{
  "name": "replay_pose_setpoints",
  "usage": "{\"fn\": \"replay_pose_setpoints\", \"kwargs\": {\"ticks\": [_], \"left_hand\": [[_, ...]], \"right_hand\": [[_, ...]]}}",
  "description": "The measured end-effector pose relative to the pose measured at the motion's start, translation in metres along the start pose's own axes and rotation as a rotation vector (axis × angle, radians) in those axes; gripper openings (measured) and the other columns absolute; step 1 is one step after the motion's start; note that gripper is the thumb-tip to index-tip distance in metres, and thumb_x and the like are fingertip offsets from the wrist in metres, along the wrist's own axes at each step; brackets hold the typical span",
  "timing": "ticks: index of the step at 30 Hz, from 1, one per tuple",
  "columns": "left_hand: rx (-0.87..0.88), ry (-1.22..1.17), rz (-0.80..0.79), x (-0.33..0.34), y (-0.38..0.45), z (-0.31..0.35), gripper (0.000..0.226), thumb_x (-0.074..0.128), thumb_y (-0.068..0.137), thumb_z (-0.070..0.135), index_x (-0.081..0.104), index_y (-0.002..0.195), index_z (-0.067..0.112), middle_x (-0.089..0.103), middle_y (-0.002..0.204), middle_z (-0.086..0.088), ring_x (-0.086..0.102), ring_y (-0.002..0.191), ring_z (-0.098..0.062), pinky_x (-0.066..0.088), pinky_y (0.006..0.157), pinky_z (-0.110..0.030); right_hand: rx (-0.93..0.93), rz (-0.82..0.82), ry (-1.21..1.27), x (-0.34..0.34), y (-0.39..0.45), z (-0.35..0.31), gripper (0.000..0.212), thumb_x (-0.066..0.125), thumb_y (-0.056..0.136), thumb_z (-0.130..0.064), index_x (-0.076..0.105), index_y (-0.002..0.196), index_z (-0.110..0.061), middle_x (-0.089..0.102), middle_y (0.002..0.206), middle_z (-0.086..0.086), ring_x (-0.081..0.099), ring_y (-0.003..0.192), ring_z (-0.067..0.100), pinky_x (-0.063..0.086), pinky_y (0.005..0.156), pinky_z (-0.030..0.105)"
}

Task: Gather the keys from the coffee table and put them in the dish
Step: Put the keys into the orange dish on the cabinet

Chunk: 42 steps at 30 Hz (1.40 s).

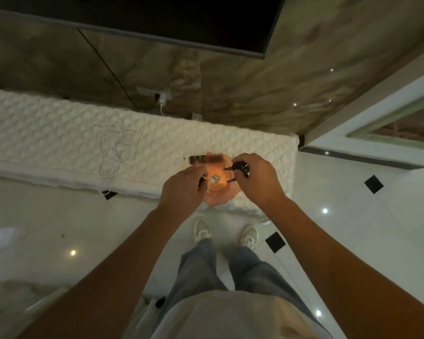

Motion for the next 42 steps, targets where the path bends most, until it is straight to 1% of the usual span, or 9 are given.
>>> {"fn": "replay_pose_setpoints", "kwargs": {"ticks": [4, 9, 13, 17, 21, 27, 29, 35, 42], "left_hand": [[-0.031, 0.028, -0.064, 0.030, 0.000, -0.007, 0.015, 0.055, 0.091, 0.025, 0.061, 0.104, 0.020, 0.069, 0.099, -0.001, 0.065, 0.083, -0.023, 0.055, 0.072, -0.040], [-0.064, 0.003, -0.091, 0.054, 0.002, -0.018, 0.016, 0.055, 0.091, 0.022, 0.062, 0.105, 0.018, 0.069, 0.100, -0.002, 0.066, 0.087, -0.021, 0.055, 0.076, -0.040], [-0.098, -0.064, -0.093, 0.071, 0.008, -0.027, 0.016, 0.058, 0.091, 0.021, 0.062, 0.105, 0.015, 0.069, 0.099, -0.004, 0.066, 0.088, -0.020, 0.054, 0.080, -0.039], [-0.135, -0.117, -0.101, 0.098, 0.017, -0.043, 0.014, 0.060, 0.091, 0.023, 0.062, 0.102, 0.014, 0.070, 0.094, -0.004, 0.065, 0.083, -0.019, 0.054, 0.078, -0.040], [-0.146, -0.126, -0.099, 0.137, 0.029, -0.064, 0.012, 0.061, 0.089, 0.021, 0.062, 0.100, 0.015, 0.070, 0.091, -0.004, 0.065, 0.081, -0.018, 0.055, 0.074, -0.040], [-0.176, -0.104, -0.127, 0.201, 0.043, -0.097, 0.013, 0.059, 0.087, 0.020, 0.060, 0.101, 0.018, 0.069, 0.094, -0.001, 0.064, 0.082, -0.017, 0.052, 0.070, -0.032], [-0.184, -0.098, -0.124, 0.216, 0.046, -0.108, 0.015, 0.059, 0.087, 0.020, 0.060, 0.102, 0.019, 0.069, 0.094, -0.001, 0.065, 0.082, -0.018, 0.053, 0.070, -0.033], [-0.208, -0.042, -0.112, 0.253, 0.057, -0.133, 0.016, 0.057, 0.087, 0.025, 0.059, 0.102, 0.018, 0.071, 0.093, -0.002, 0.065, 0.083, -0.022, 0.055, 0.071, -0.042], [-0.158, -0.003, -0.098, 0.275, 0.071, -0.132, 0.017, 0.060, 0.089, 0.027, 0.061, 0.103, 0.018, 0.071, 0.097, 0.000, 0.065, 0.085, -0.021, 0.051, 0.069, -0.033]], "right_hand": [[0.035, -0.024, -0.011, 0.021, 0.003, 0.030, 0.025, 0.059, 0.084, -0.011, 0.067, 0.107, -0.018, 0.065, 0.104, 0.006, 0.059, 0.087, 0.017, 0.039, 0.074, 0.020], [0.072, -0.084, -0.012, 0.045, 0.002, 0.057, 0.024, 0.059, 0.085, -0.012, 0.066, 0.107, -0.016, 0.065, 0.106, 0.005, 0.059, 0.091, 0.017, 0.040, 0.075, 0.019], [0.084, -0.084, 0.019, 0.058, 0.006, 0.070, 0.023, 0.059, 0.084, -0.010, 0.067, 0.104, -0.018, 0.065, 0.105, 0.004, 0.059, 0.090, 0.017, 0.044, 0.077, 0.024], [0.097, -0.089, 0.036, 0.080, 0.017, 0.089, 0.022, 0.059, 0.083, -0.012, 0.066, 0.101, -0.021, 0.065, 0.102, -0.001, 0.058, 0.086, 0.013, 0.036, 0.066, 0.012], [0.075, -0.069, 0.058, 0.108, 0.029, 0.113, 0.024, 0.060, 0.082, -0.013, 0.066, 0.103, -0.023, 0.064, 0.100, -0.004, 0.051, 0.080, 0.004, 0.032, 0.064, 0.001], [0.066, -0.055, 0.104, 0.152, 0.045, 0.152, 0.023, 0.061, 0.082, -0.016, 0.066, 0.103, -0.024, 0.066, 0.101, -0.002, 0.056, 0.084, 0.006, 0.033, 0.068, -0.001], [0.065, -0.057, 0.110, 0.166, 0.048, 0.166, 0.024, 0.062, 0.082, -0.015, 0.066, 0.104, -0.023, 0.067, 0.103, -0.001, 0.058, 0.088, 0.009, 0.033, 0.071, 0.002], [0.100, -0.052, 0.116, 0.191, 0.054, 0.202, 0.023, 0.063, 0.083, -0.016, 0.067, 0.105, -0.021, 0.068, 0.102, 0.000, 0.061, 0.091, 0.015, 0.047, 0.078, 0.025], [0.110, -0.026, 0.113, 0.191, 0.055, 0.214, 0.021, 0.063, 0.082, -0.016, 0.067, 0.102, -0.020, 0.068, 0.098, 0.001, 0.061, 0.086, 0.015, 0.051, 0.077, 0.031]]}}
Point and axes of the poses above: each hand's wrist, its own y-axis towards the middle knuckle, its own x-axis out of the palm, z = x × y, the point moved 6 cm from there along y, towards the middle knuckle
